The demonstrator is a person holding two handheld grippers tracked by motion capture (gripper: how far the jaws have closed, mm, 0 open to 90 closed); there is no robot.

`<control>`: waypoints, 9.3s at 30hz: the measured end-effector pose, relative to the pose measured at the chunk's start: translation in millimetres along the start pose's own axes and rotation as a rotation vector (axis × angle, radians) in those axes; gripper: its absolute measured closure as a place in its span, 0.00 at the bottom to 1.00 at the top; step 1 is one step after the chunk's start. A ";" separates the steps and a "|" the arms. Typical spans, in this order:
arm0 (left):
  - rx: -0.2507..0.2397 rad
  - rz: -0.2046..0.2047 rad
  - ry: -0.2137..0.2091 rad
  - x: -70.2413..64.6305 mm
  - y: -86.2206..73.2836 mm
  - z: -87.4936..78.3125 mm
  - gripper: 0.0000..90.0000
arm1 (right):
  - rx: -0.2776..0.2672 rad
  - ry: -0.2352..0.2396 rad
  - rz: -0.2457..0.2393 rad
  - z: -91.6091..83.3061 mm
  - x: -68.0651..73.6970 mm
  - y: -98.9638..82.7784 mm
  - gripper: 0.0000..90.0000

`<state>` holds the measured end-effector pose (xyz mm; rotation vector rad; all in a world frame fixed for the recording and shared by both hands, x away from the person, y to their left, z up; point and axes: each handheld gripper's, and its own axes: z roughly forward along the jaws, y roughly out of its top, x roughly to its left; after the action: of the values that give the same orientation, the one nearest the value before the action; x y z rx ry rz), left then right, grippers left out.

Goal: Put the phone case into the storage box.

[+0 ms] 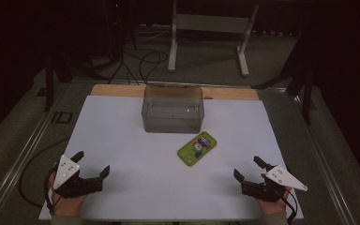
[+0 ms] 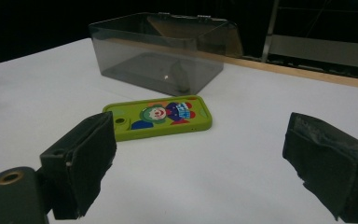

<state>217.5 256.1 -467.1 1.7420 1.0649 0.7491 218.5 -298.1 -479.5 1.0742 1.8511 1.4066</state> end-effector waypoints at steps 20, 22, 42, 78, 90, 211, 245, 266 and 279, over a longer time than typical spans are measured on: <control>0.040 0.012 -0.069 -12.8 14.2 8.1 0.00 | 0.012 -0.003 -0.014 5.4 2.9 -1.8 0.11; 0.059 0.022 -0.077 -17.2 19.9 13.3 0.00 | 0.012 -0.012 -0.013 4.4 3.2 -2.0 0.11; 0.114 0.063 -0.127 -35.8 50.3 54.9 0.00 | 0.035 -0.024 -0.015 6.8 4.4 -5.4 0.11; 0.126 0.134 -0.158 -59.2 71.8 92.0 0.00 | 0.048 -0.014 -0.001 10.2 3.4 -7.0 0.10; 0.177 0.149 -0.183 -72.4 83.3 109.9 0.00 | 0.053 -0.016 0.001 10.7 3.2 -7.3 0.10; 0.846 0.331 -0.370 -201.3 84.6 277.1 0.16 | 0.059 -0.017 0.008 11.8 0.7 -6.8 0.10; 0.702 0.333 -0.353 -196.9 93.0 251.6 0.18 | 0.054 0.000 0.042 12.0 -1.9 -7.0 0.10; 0.517 0.248 -0.312 -183.9 103.3 214.7 0.18 | 0.097 0.026 0.070 21.1 1.1 -6.7 0.10; 0.422 0.237 -0.284 -178.9 113.0 197.7 0.18 | 0.106 0.107 0.080 36.7 9.3 15.7 0.10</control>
<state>341.9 -4.4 -443.6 2.2862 0.8711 0.4133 247.8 -269.9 -474.6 1.1565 1.9991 1.4505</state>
